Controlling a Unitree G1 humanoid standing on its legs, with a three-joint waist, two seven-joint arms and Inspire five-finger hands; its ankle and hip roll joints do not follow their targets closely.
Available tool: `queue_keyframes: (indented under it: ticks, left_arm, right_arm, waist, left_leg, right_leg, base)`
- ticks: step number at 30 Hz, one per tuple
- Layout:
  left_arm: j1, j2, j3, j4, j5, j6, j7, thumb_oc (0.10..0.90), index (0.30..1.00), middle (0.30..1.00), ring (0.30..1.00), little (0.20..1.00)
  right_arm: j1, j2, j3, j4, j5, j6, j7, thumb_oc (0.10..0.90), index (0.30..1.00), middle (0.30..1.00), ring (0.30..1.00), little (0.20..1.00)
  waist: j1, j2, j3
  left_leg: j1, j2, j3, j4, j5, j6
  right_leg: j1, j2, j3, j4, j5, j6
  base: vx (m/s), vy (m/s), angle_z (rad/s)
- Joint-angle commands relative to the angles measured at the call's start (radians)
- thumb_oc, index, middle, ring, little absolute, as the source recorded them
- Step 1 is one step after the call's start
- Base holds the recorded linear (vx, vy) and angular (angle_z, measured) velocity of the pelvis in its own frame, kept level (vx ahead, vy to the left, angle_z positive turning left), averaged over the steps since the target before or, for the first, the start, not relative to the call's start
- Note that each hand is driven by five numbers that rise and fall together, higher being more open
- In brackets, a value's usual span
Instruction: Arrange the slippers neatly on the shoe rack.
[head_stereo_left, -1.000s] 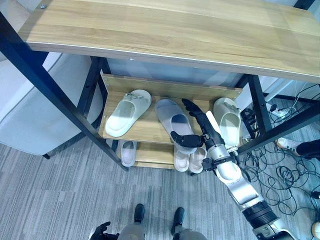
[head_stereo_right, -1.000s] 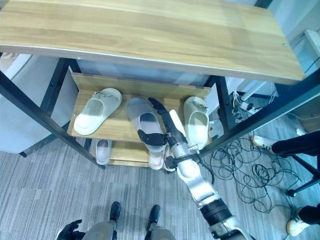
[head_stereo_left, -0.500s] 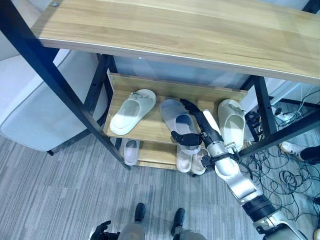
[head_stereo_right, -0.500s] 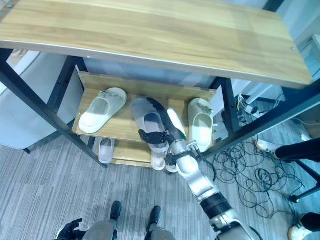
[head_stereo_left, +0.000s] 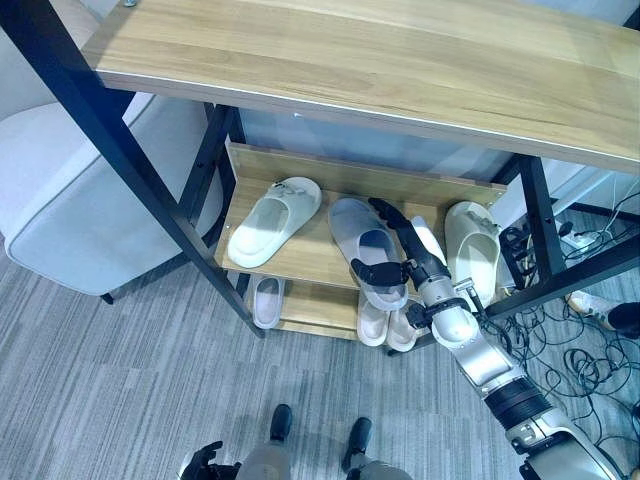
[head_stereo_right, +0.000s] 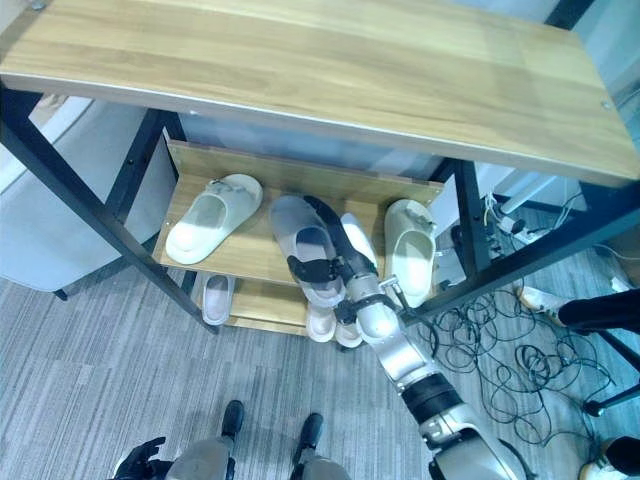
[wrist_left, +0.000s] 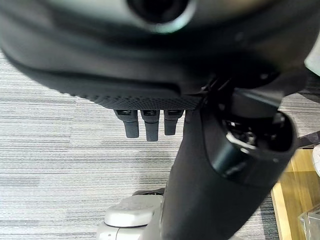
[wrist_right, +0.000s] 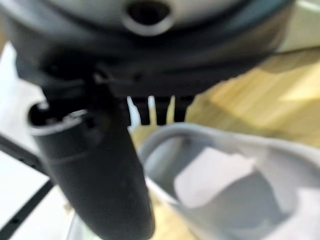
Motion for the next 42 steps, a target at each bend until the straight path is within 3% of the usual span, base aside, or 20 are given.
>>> queue_keyframes:
  ticks: [1,42]
  left_arm:
    - [0.002,0.001,-0.076,0.019,-0.016,-0.026,-0.021,0.8,0.9,0.9,0.9,0.9]
    - [0.012,0.004,-0.098,-0.002,-0.025,-0.027,-0.036,0.8,0.9,0.9,0.9,0.9]
  right_arm:
    - [-0.131,-0.077,0.0,-0.06,-0.001,-0.069,-0.06,0.8,0.9,0.9,0.9,0.9]
    - [-0.223,-0.162,-0.011,0.013,0.024,-0.063,-0.085,0.8,0.9,0.9,0.9,0.9]
  waist:
    - [0.014,0.001,-0.042]
    - [0.009,-0.007,-0.047]
  left_leg:
    - [-0.019,0.018,0.018,0.002,-0.049,-0.028]
    - [-0.013,0.026,0.02,0.002,-0.062,-0.031]
  right_leg:
    - [-0.049,-0.05,0.019,0.066,-0.057,0.063]
    - [-0.043,-0.044,0.024,0.056,-0.063,0.062]
  base:
    - [0.0,0.0,0.0]
    - [0.0,0.0,0.0]
